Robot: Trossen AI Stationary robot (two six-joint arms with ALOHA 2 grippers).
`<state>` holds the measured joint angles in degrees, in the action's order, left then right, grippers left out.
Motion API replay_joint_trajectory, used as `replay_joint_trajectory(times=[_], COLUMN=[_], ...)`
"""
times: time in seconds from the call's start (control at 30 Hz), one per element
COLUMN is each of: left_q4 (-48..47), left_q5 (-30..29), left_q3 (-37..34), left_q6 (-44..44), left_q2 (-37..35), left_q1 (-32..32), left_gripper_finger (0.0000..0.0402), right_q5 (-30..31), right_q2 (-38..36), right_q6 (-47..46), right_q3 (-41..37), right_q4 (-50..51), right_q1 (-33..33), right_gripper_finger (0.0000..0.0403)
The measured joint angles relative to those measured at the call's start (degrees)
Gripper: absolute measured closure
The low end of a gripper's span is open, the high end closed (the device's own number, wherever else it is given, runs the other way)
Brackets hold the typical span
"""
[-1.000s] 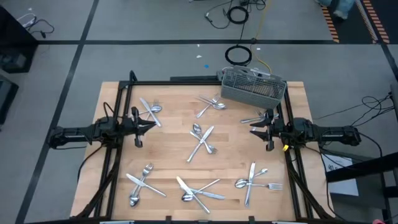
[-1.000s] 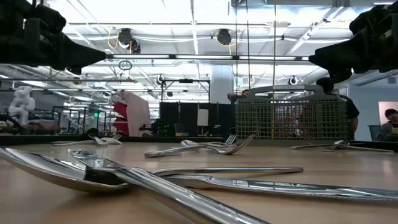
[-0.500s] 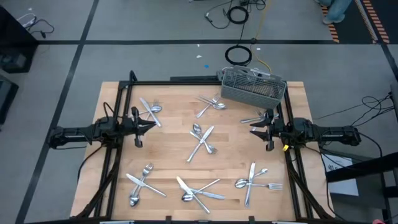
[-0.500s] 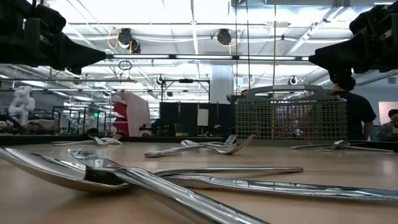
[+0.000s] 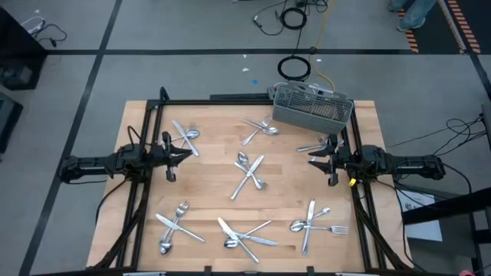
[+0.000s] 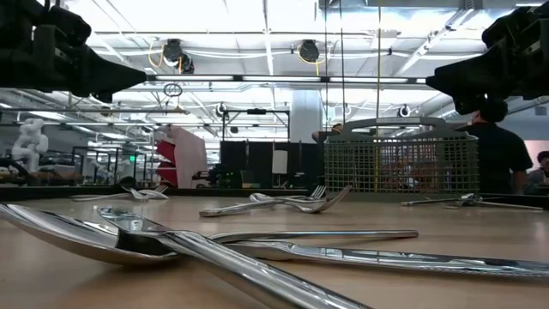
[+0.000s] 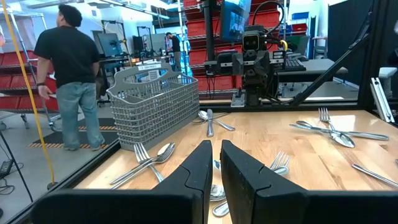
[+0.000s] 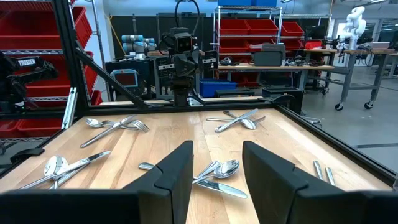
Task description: Sort silverware
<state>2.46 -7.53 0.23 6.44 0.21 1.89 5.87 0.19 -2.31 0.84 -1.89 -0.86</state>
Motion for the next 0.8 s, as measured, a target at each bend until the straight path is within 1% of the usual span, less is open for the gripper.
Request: replay_joint_trajectory(times=[0.33, 0.43, 0.53, 0.67, 0.73, 0.8], left_q4=[-0.01, 0.00, -0.02, -0.02, 0.00, -0.02], left_q5=[-0.01, -0.02, 0.00, 0.00, 0.00, -0.02], left_q3=[0.01, 0.01, 0.01, 0.00, 0.00, 0.00], left_q6=[0.00, -0.01, -0.01, 0.00, -0.02, 0.00], left_q2=[0.00, -0.01, -0.01, -0.02, 0.00, 0.00], left_q1=[0.01, 0.02, 0.02, 0.02, 0.00, 0.00], left_gripper_finger=[0.0359, 0.0359, 0.0359, 0.0359, 0.0359, 0.0359], right_q5=[0.11, 3.02, 3.40, 3.28, 6.50, 10.42], right_q2=[-0.01, 0.29, 0.31, 0.39, 1.48, 3.31], right_q6=[0.09, 2.49, 2.50, -4.87, -8.62, -13.55], right_q3=[0.00, 0.00, -0.09, -0.09, 0.08, 0.83], right_q4=[-0.03, -0.59, -3.45, -13.36, -18.05, -17.76], right_q1=[0.00, 0.02, 0.02, 0.02, 0.02, 0.09], right_gripper_finger=[0.0273, 0.0273, 0.0273, 0.0273, 0.0273, 0.0273])
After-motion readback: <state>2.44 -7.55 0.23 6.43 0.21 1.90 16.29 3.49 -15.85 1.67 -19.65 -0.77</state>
